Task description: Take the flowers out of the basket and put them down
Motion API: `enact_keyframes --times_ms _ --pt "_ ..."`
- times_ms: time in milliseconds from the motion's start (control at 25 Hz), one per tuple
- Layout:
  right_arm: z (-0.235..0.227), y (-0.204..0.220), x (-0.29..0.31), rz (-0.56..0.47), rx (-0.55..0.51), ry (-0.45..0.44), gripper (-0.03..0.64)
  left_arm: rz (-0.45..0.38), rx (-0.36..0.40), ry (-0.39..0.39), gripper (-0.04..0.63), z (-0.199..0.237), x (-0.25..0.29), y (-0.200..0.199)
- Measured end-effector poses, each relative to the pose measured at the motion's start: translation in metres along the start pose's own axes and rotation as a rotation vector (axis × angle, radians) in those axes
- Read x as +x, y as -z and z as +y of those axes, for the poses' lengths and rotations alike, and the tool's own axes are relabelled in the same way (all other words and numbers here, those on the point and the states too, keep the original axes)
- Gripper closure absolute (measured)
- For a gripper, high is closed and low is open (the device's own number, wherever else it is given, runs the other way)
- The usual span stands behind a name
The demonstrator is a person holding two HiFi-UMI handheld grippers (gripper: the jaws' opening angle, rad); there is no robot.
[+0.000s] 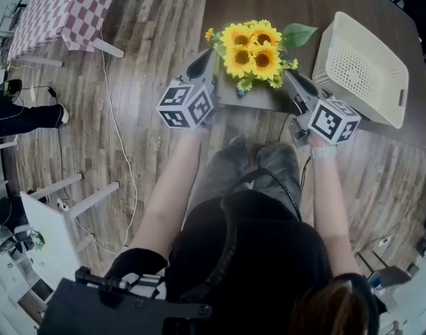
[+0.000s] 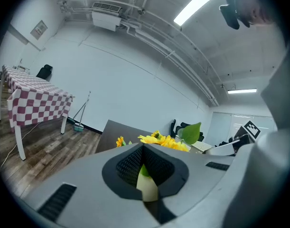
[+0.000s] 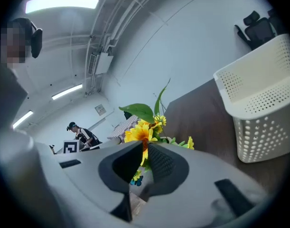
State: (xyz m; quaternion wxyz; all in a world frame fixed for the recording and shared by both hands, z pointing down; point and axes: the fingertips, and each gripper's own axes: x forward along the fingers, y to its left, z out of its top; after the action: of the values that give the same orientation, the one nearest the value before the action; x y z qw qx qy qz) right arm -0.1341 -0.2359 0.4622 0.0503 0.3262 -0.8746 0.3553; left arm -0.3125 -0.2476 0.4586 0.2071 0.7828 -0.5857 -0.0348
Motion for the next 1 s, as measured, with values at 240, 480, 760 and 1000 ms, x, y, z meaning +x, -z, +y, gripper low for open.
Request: enact_keyframes --times_ms 240,480,760,1000 --pt "0.002 -0.009 -0.026 -0.114 -0.018 0.011 0.613 -0.026 0.032 0.021 0.594 -0.016 -0.024 0.006" --pt "0.019 -0.007 -0.037 -0.158 -0.076 -0.059 0.614 -0.043 0.036 0.029 0.595 -0.033 -0.046 0.019" --pt "0.041 0.019 -0.052 -0.142 -0.116 -0.147 0.614 -0.029 0.064 0.036 0.595 -0.064 -0.064 0.04" --pt "0.051 0.051 -0.078 -0.11 -0.126 -0.137 0.615 -0.02 0.042 0.03 0.595 -0.093 -0.089 0.059"
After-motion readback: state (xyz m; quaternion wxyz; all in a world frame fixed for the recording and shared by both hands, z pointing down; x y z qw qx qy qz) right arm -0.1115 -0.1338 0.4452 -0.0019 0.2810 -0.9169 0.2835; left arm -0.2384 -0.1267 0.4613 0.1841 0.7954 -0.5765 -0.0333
